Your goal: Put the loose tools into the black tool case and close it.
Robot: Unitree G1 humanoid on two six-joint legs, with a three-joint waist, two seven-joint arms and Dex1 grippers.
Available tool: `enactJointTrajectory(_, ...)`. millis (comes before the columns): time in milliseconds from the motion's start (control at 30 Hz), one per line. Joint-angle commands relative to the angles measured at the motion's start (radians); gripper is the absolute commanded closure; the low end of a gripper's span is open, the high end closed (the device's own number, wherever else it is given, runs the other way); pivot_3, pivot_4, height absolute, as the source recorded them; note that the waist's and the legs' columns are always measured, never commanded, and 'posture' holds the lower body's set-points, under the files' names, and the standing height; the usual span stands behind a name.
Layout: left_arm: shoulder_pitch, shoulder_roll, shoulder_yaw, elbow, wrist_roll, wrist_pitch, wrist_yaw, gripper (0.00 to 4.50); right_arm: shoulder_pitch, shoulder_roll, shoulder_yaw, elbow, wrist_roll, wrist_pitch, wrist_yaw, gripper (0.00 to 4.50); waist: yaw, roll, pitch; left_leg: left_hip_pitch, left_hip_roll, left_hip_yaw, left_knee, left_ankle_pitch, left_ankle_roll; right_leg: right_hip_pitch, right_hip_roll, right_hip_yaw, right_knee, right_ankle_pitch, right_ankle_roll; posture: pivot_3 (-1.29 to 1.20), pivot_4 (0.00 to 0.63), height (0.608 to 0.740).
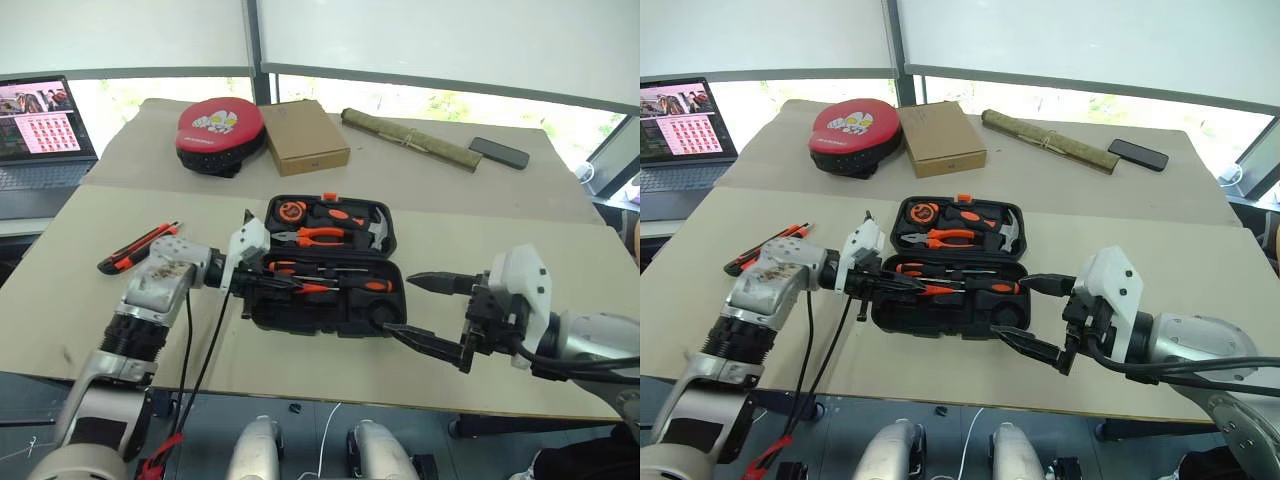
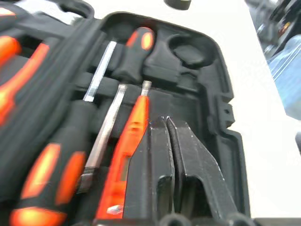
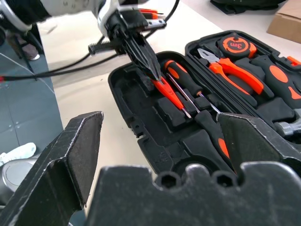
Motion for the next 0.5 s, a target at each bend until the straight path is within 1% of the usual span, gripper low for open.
enactJointTrajectory(33,-0.012,-0.014,0.003,0.022,0.020,-0.074,0.034,4.47,-0.014,-0.009,-0.013,-0.008,-0.007,-0.023,0.012,0.00,0.001,0.000,0.000,0.000,0.000,0.000,0.000,0.000,0.000,0.000,0.000,0.000,0.000,0.000,0.000,0.00,0.150,0.740)
enactJointTrajectory(167,-0.016,-0.025,-0.003,0.054,0.030,-0.111,0.043,4.47,-0.012,-0.005,-0.009,-0.011,-0.010,-0.021,0.015,0.00,0.002,0.000,0.000,0.000,0.000,0.000,0.000,0.000,0.000,0.000,0.000,0.000,0.000,0.000,0.000,0.00,0.150,0.740)
enactJointTrajectory(300,-0.004,-0.015,-0.019,0.071,0.043,-0.144,0.026,4.47,-0.008,0.000,-0.006,-0.013,-0.012,-0.021,0.013,0.00,0.002,0.000,0.000,0.000,0.000,0.000,0.000,0.000,0.000,0.000,0.000,0.000,0.000,0.000,0.000,0.00,0.150,0.740)
enactJointTrajectory(500,0.009,-0.005,-0.049,0.133,0.099,-0.217,0.021,4.47,-0.011,0.007,0.002,-0.008,-0.017,-0.021,0.006,0.00,0.002,0.000,0.000,0.000,0.000,0.000,0.000,0.000,0.000,0.000,0.000,0.000,0.000,0.000,0.000,0.00,0.150,0.740)
